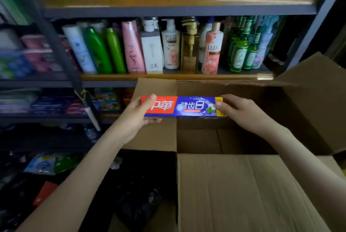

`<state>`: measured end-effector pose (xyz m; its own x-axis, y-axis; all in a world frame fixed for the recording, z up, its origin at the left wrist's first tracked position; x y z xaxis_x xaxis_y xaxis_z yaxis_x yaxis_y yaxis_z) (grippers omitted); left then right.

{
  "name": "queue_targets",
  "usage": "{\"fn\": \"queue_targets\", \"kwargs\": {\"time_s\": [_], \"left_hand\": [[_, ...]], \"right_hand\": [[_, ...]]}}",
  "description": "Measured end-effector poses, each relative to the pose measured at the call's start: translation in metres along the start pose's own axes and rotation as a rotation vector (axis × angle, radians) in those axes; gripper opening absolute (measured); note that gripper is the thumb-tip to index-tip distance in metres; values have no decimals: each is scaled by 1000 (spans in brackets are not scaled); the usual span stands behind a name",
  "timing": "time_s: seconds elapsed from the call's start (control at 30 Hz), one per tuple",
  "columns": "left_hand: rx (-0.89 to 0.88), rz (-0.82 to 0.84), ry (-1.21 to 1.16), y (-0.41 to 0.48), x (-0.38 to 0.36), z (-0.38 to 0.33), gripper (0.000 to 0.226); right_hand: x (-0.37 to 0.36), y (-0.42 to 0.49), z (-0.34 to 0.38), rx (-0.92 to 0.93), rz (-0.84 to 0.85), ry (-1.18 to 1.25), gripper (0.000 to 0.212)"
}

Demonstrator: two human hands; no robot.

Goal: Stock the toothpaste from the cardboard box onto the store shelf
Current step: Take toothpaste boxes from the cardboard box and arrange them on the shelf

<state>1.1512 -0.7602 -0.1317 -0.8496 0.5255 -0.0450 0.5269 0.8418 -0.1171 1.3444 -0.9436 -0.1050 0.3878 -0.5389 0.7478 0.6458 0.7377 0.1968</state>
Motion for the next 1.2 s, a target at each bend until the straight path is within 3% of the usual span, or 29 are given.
{"fn": "queue_targets", "kwargs": {"time_s": [0.13,0.33,0.53,0.63,0.73,0.83,1.0,1.1,1.2], "left_hand": [[86,-125,-81,-21,79,5,31],[92,-393,-236,-38,205,15,36],[58,-527,-132,-25,373,-2,45],[73,-596,-59,-10,454,-10,43],[121,-673,43,6,522,-11,56],[85,-686,98,25,570,-21,58],[18,-687,-34,68,635,-36,27],[-10,-637,7,109,677,-42,14],[-76,-668,121,157,729,-47,27]], "right_hand": [[-55,-16,61,36,-22,152,27],[-136,-15,178,113,-26,147,38],[-252,-11,305,152,-9,325,39],[-311,-12,358,80,-9,469,35],[-355,-6,403,21,49,560,32],[-391,11,441,36,80,536,36],[-453,55,501,22,26,531,19],[-492,91,533,22,-33,521,17],[-538,128,568,11,-45,540,24]]}}
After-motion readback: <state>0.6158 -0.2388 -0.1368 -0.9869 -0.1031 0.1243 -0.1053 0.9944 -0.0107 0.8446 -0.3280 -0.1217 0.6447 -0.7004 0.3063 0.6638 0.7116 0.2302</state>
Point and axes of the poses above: each hand's wrist, its own y-axis towards the middle knuckle, its own x-axis out of the back of the hand, z = x × y, the point moved 4 cm from there along y, towards the middle knuckle, and after that the axes turned 10 degrees about -z, right-handed, at the moved point
